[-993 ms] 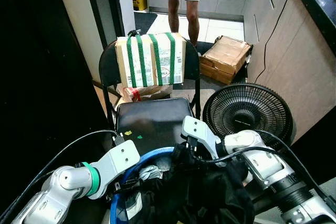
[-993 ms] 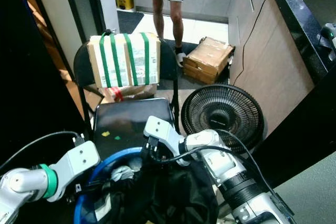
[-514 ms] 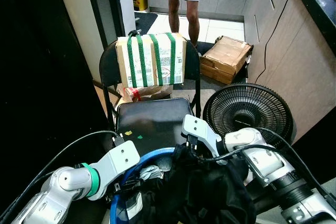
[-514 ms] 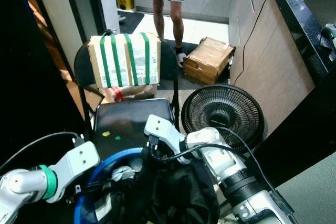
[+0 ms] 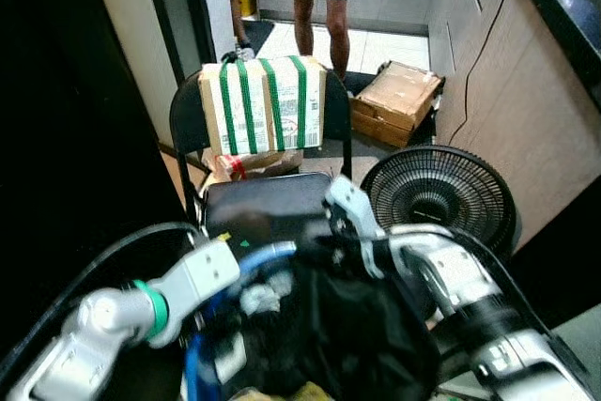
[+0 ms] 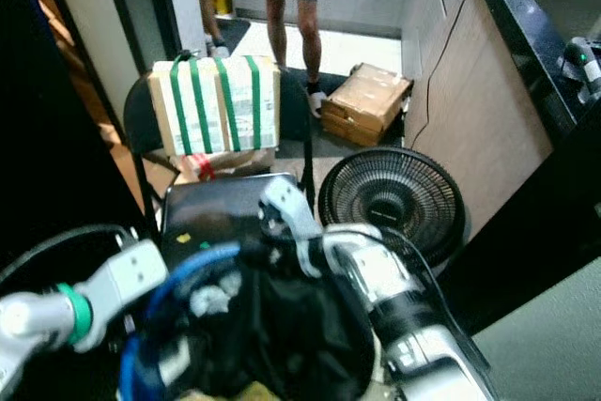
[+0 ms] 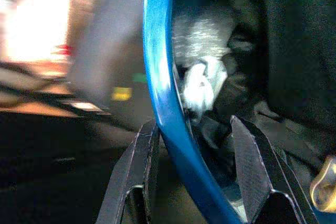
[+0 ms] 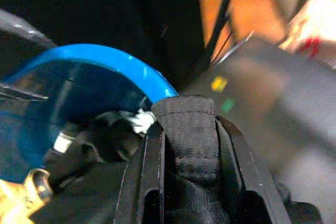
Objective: Clothes washing
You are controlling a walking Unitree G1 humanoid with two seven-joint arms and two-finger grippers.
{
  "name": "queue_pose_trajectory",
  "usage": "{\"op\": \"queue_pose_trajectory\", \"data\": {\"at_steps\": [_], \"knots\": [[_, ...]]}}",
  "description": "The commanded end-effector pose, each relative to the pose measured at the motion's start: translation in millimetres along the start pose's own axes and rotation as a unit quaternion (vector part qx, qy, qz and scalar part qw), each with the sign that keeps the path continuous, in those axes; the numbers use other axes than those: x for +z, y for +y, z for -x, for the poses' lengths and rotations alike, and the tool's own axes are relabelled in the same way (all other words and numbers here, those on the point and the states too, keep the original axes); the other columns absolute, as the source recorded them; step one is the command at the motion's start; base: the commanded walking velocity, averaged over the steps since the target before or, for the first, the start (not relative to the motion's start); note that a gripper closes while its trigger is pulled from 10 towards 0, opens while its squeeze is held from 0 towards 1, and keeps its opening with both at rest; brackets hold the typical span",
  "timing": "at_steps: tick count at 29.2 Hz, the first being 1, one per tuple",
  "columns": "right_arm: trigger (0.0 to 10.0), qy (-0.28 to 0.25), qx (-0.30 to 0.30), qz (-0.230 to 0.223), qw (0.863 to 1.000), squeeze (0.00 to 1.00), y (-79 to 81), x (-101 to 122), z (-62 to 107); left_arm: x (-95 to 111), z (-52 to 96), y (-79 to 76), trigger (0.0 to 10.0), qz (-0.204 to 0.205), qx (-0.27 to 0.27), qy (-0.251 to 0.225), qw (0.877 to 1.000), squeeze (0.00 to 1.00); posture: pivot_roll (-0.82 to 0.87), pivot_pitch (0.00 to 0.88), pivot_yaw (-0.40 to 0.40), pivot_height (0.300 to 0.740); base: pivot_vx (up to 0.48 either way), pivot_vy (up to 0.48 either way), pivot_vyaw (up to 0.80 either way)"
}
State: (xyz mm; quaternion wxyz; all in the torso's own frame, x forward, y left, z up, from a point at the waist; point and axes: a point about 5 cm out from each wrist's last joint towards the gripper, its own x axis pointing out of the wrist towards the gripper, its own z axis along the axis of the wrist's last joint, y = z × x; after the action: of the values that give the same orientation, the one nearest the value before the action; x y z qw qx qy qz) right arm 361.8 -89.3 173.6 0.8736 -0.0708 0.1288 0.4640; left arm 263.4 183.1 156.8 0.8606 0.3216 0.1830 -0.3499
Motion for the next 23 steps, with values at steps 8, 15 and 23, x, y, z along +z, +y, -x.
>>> {"op": "queue_pose_trajectory", "data": {"at_steps": [8, 15, 23], "knots": [[0.0, -0.329, -0.124, -0.042, 0.935, 0.0, -31.9, 122, 42.5, -10, -15.8, -59.7, 10.0, 0.031, -0.156, 0.001, 0.987, 0.0, 0.13, 0.091, 0.063, 0.74, 0.0, 0.0, 0.0], [0.0, -0.374, -0.105, -0.052, 0.92, 0.0, -25.7, 131, 46.0, -2, -17.0, -57.9, 10.0, 0.022, -0.138, -0.018, 0.99, 0.0, 0.13, 0.094, 0.061, 0.74, 0.0, 0.0, 0.0], [0.0, -0.445, -0.085, -0.105, 0.885, 0.0, -28.3, 149, 58.8, 13, -35.3, -58.3, 10.0, 0.023, -0.044, -0.068, 0.996, 0.0, 0.13, 0.104, 0.065, 0.74, 0.0, 0.0, 0.0]]}}
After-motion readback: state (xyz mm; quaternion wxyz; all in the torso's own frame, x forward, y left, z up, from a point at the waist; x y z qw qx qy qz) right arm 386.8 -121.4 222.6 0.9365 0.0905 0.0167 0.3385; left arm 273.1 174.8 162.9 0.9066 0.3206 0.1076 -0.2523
